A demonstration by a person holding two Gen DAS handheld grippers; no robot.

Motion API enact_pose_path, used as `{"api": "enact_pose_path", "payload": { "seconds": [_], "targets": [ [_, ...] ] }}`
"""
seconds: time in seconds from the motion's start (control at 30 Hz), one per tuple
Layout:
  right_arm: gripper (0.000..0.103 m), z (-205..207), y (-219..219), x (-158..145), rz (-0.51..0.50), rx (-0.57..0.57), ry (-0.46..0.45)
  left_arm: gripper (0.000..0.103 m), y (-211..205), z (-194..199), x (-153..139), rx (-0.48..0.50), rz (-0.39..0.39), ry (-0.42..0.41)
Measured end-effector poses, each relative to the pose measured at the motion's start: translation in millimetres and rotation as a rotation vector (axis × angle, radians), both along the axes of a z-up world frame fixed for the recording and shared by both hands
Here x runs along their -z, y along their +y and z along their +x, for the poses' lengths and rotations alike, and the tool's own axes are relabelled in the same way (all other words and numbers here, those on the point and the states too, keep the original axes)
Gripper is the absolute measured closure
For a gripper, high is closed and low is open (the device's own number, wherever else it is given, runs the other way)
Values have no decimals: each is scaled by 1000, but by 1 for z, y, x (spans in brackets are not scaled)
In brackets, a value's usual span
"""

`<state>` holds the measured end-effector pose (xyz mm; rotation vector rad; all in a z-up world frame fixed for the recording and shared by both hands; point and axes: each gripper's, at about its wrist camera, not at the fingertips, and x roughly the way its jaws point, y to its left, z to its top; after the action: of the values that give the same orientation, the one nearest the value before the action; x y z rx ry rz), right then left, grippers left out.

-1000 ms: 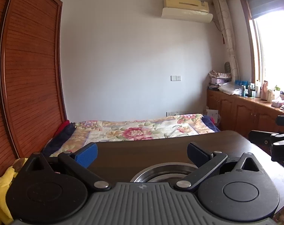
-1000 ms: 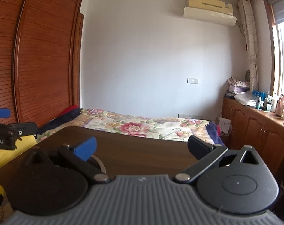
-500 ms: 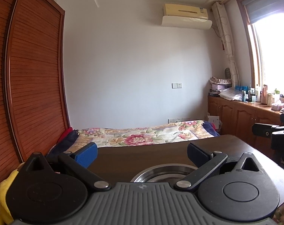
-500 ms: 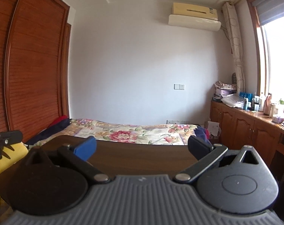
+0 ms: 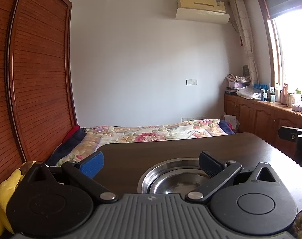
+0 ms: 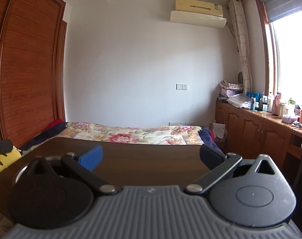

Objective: Organize plates and bowls

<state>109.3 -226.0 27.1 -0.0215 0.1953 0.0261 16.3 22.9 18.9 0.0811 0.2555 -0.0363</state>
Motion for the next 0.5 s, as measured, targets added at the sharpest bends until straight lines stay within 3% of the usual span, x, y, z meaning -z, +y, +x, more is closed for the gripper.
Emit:
{"api": "enact_pose_path", "payload": {
  "seconds": [0.5],
  "targets": [
    [0,1,-2,0,1,-1,12,0,1,0,-1,-9,6,-5]
  ]
}}
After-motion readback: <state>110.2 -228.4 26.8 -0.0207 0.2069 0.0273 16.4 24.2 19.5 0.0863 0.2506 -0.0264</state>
